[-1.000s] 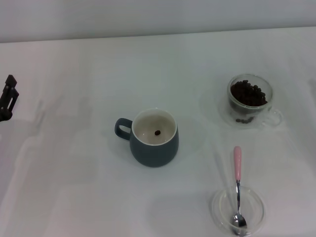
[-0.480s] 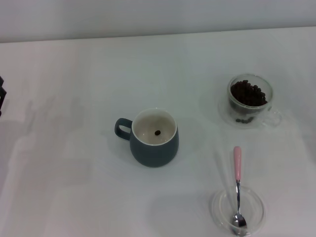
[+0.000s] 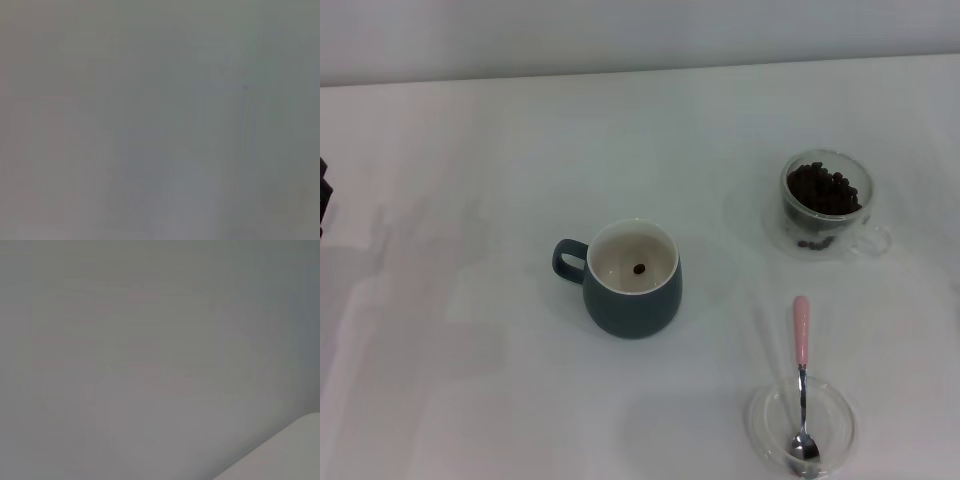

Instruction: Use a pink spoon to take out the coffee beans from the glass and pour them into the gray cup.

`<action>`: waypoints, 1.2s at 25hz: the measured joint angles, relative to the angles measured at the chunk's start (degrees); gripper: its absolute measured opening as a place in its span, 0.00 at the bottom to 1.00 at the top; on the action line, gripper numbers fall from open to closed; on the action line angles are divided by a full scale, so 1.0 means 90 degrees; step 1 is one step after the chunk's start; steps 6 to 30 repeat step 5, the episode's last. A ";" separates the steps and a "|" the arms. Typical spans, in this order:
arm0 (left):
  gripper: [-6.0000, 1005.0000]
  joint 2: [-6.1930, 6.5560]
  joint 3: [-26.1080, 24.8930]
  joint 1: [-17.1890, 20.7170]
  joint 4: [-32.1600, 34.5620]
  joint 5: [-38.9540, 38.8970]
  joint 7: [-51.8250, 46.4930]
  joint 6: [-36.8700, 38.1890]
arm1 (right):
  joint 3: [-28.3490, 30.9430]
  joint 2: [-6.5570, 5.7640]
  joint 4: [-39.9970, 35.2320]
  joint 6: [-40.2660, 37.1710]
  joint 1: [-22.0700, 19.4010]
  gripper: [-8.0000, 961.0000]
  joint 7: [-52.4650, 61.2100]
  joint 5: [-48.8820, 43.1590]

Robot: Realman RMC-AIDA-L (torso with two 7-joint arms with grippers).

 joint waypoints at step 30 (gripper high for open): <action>0.59 0.0000 0.0010 0.0017 -0.0001 0.0003 -0.0020 -0.0118 | 0.0003 0.0000 0.0004 0.0001 -0.0012 0.28 0.0061 0.0000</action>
